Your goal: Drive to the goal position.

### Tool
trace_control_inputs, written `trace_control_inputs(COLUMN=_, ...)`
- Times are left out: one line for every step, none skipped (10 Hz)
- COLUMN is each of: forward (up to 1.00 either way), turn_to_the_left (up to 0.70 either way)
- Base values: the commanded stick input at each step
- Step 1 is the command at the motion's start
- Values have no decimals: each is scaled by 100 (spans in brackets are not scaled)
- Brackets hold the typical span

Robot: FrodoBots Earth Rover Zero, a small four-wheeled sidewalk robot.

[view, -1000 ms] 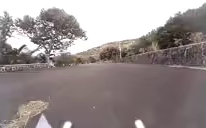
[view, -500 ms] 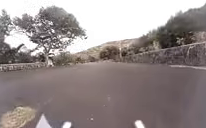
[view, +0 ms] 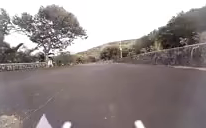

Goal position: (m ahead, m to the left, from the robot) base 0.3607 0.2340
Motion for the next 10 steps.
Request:
trace_control_inputs(forward=70, turn_to_the_left=0)
trace_control_inputs(forward=70, turn_to_the_left=0)
trace_control_inputs(forward=70, turn_to_the_left=0)
trace_control_inputs(forward=39, turn_to_the_left=0)
trace_control_inputs(forward=9, turn_to_the_left=0)
trace_control_inputs(forward=0, turn_to_the_left=0)
trace_control_inputs(forward=0, turn_to_the_left=0)
trace_control_inputs(forward=0, turn_to_the_left=0)
trace_control_inputs(forward=0, turn_to_the_left=0)
trace_control_inputs(forward=0, turn_to_the_left=0)
